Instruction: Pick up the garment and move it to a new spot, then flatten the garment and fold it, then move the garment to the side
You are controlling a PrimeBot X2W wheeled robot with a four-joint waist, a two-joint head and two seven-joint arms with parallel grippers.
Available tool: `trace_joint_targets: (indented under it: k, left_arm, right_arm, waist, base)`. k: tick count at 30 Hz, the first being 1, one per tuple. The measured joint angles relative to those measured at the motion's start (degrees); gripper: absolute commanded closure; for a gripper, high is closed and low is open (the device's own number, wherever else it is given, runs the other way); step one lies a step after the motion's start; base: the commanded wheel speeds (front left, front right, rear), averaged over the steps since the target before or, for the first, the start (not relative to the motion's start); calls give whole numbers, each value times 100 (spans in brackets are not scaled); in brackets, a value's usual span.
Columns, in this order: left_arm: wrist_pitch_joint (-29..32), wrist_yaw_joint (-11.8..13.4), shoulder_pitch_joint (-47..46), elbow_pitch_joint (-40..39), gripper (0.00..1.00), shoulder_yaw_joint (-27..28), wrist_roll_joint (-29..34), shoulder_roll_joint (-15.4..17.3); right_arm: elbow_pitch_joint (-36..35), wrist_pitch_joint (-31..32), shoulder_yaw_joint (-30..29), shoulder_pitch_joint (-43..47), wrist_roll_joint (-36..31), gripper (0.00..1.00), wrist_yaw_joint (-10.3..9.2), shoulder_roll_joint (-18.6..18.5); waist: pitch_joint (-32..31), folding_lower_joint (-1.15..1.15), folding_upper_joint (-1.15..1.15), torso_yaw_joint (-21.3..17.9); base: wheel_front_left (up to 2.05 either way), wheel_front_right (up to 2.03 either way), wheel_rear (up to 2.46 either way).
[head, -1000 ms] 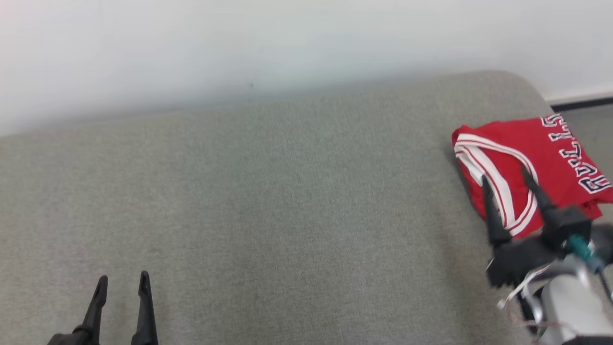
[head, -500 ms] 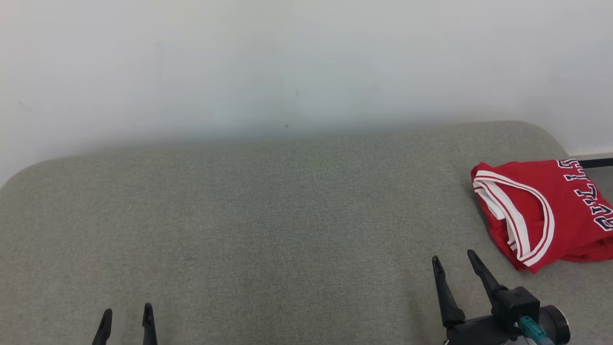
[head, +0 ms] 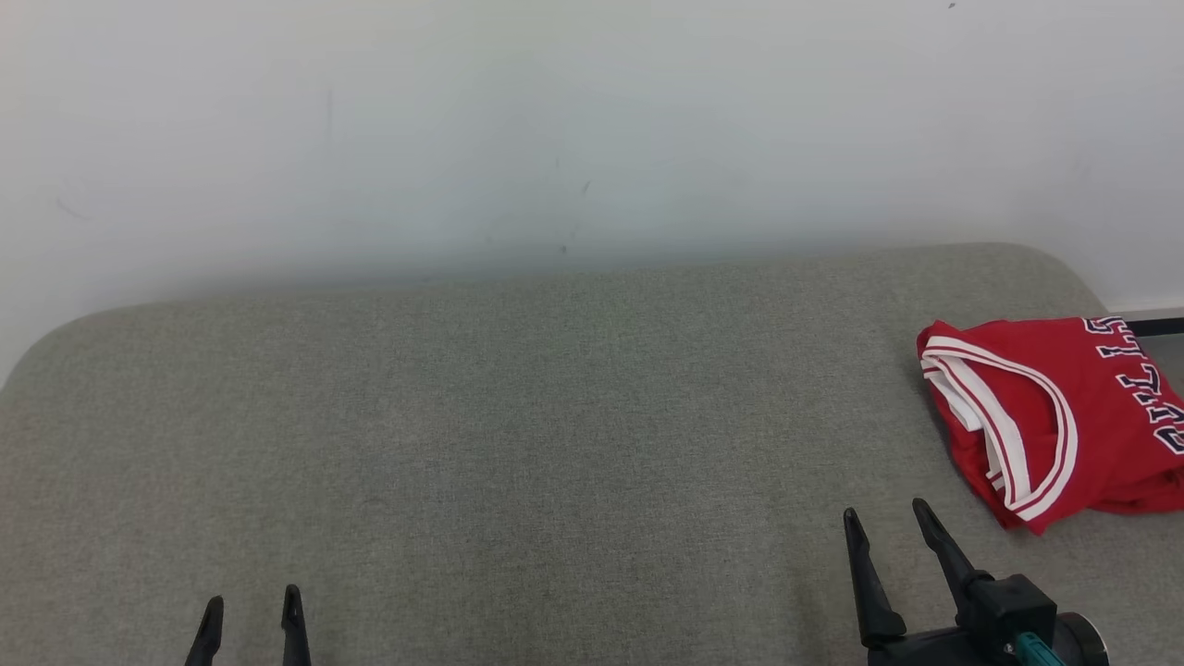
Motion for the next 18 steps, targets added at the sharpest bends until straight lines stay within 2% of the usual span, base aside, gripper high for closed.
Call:
trace_joint_targets:
  k: [18]
  left_arm:
    - [0,-133,-81,30,0,-13,3,-1]
  right_arm:
    - [-147,0,-9,131,163,0,0,2]
  waist:
    - [22,0,0,-31]
  base:
    - [0,0,0]
